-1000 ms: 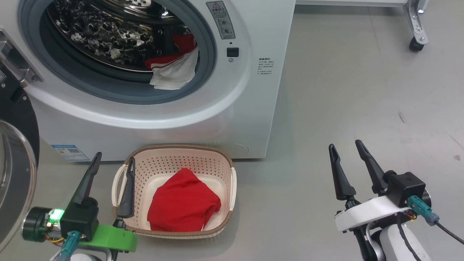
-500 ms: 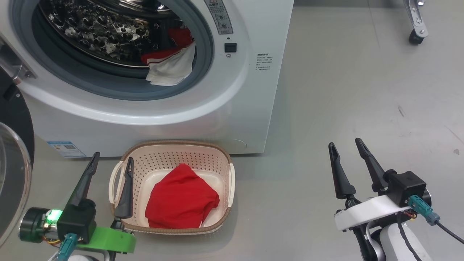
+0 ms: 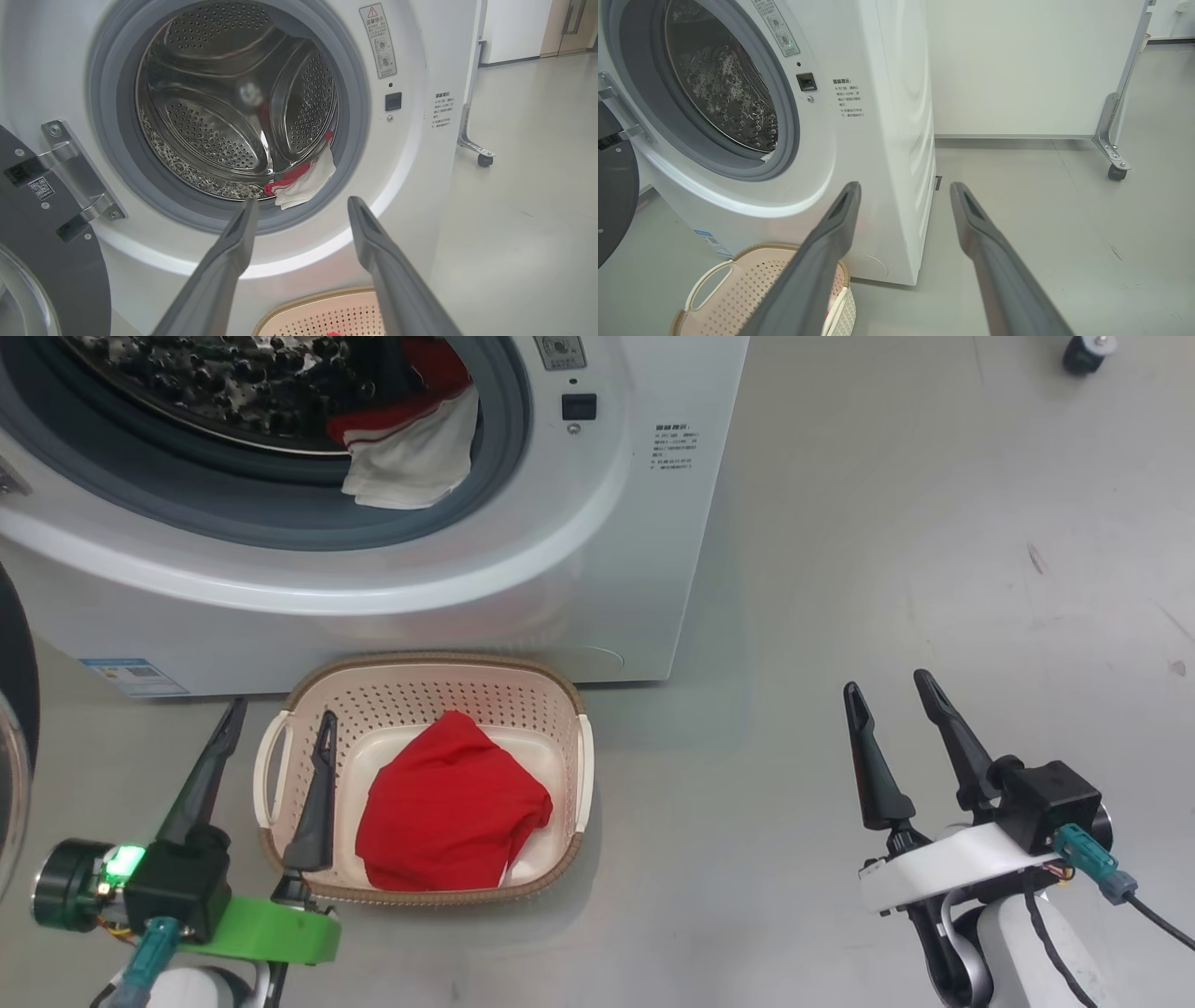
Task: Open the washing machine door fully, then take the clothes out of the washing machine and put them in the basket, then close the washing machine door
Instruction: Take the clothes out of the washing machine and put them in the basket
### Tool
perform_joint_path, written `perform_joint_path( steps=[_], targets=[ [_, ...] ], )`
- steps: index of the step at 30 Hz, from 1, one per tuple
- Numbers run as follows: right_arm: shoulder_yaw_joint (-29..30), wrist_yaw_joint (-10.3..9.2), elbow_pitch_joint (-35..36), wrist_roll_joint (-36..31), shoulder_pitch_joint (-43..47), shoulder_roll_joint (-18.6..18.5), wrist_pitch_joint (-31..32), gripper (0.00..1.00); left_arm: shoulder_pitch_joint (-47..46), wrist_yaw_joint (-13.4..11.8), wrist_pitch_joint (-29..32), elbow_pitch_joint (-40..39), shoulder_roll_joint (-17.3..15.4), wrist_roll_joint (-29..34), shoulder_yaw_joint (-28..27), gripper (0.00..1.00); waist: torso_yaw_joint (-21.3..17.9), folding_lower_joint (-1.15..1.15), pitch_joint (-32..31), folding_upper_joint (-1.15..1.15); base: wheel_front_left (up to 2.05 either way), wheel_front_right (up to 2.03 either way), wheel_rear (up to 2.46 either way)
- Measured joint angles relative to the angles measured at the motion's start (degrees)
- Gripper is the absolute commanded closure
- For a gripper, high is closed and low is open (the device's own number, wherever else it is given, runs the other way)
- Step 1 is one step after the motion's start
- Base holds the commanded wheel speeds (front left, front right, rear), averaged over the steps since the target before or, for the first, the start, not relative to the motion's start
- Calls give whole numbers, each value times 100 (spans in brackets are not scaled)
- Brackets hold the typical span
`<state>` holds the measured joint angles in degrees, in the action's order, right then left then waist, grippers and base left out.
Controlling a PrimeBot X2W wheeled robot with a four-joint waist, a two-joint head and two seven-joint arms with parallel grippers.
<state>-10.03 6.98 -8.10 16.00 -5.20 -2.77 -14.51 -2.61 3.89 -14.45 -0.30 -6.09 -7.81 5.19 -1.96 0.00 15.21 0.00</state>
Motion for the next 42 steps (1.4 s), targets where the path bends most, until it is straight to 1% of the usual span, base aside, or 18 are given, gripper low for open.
perform_joint_path(
  steps=[3,7,10,11,15,19,22,28,31,33,42],
  targets=[
    [1,0,54,7,-62,0,0,0,-184,46,0,24,-11,-154,-69,0,-62,0,168,0,0,0,0],
    [-40,0,93,8,-125,1,0,0,-572,100,48,100,-108,-385,-208,0,-162,0,417,0,0,0,0],
    [-75,0,162,30,-240,1,0,0,-980,116,204,101,-187,-601,-387,0,-254,0,619,0,0,0,0],
    [-75,0,162,30,-240,1,0,0,-980,116,204,101,-187,-601,-387,0,-254,0,619,0,0,0,0],
    [-114,0,224,131,-374,1,0,0,-1637,153,481,104,-332,-822,-581,0,-390,0,896,0,0,0,0],
    [-179,0,280,211,-505,2,0,0,-2293,198,918,230,-466,-1057,-692,0,-534,0,1175,0,0,0,0],
    [-212,0,319,241,-617,1,0,0,-2734,201,1265,437,-609,-1154,-709,0,-646,0,1380,0,0,0,0],
    [-287,0,369,326,-783,1,0,0,-3563,203,1907,966,-765,-1272,-736,0,-868,0,1750,0,0,0,0],
    [-353,0,371,386,-862,2,0,0,-3892,203,2264,1301,-812,-1386,-748,0,-982,0,1897,0,0,0,0],
    [-403,0,370,416,-904,1,0,0,-4057,203,2510,1506,-914,-1394,-724,0,-1063,0,1977,0,0,0,0],
    [-533,-3,385,503,-990,8,0,0,-4920,194,3214,2232,-1237,-1436,-870,0,-1397,0,2276,0,0,0,0]
  ],
)
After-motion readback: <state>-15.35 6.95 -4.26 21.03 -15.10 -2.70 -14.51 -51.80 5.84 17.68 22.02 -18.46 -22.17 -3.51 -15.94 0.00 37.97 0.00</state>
